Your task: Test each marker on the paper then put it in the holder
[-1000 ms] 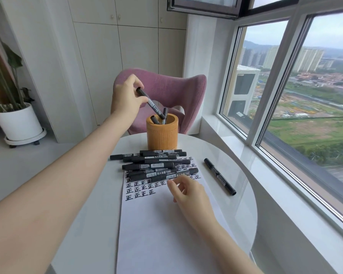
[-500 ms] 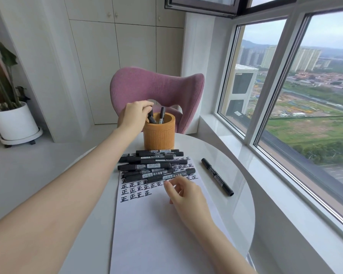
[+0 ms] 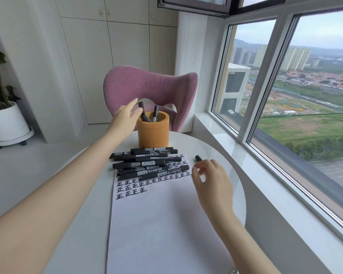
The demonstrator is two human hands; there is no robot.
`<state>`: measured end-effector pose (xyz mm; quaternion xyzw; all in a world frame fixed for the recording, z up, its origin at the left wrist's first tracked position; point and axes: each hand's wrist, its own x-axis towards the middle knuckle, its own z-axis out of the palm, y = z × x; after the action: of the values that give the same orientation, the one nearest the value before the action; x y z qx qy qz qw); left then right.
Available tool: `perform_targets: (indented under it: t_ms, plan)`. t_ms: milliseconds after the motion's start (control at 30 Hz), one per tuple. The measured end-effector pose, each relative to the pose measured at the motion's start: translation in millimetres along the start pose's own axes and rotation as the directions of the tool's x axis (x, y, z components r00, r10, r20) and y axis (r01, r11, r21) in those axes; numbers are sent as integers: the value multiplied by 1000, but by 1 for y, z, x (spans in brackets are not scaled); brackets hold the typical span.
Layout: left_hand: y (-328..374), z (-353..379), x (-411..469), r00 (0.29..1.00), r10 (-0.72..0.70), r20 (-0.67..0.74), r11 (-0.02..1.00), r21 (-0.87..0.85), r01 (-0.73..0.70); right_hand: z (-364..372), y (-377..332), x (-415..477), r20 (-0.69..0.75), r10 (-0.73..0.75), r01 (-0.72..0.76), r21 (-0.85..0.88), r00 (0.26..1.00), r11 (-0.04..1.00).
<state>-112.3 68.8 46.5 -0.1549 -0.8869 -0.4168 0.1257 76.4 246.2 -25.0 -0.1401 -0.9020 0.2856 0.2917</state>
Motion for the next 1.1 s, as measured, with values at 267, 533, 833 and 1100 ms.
perform_targets:
  t_ms: [267,533,833,1100]
  plan:
    - [-4,-16,-72,962,7,-272,927,-358,-108,-14,28,16,141,134,-70,-387,981,919]
    - [-3,-3,-147,1000,-24,-17,898,-439,15,-9,38,14,92,212,-175,-306,973,936]
    - [8,17,-183,979,-10,204,880,-464,106,-18,-10,-2,334,109,-272,489,936,829]
    - [1,7,-176,995,-62,76,826,-556,93,-16,-30,-20,527,-65,-251,505,847,826]
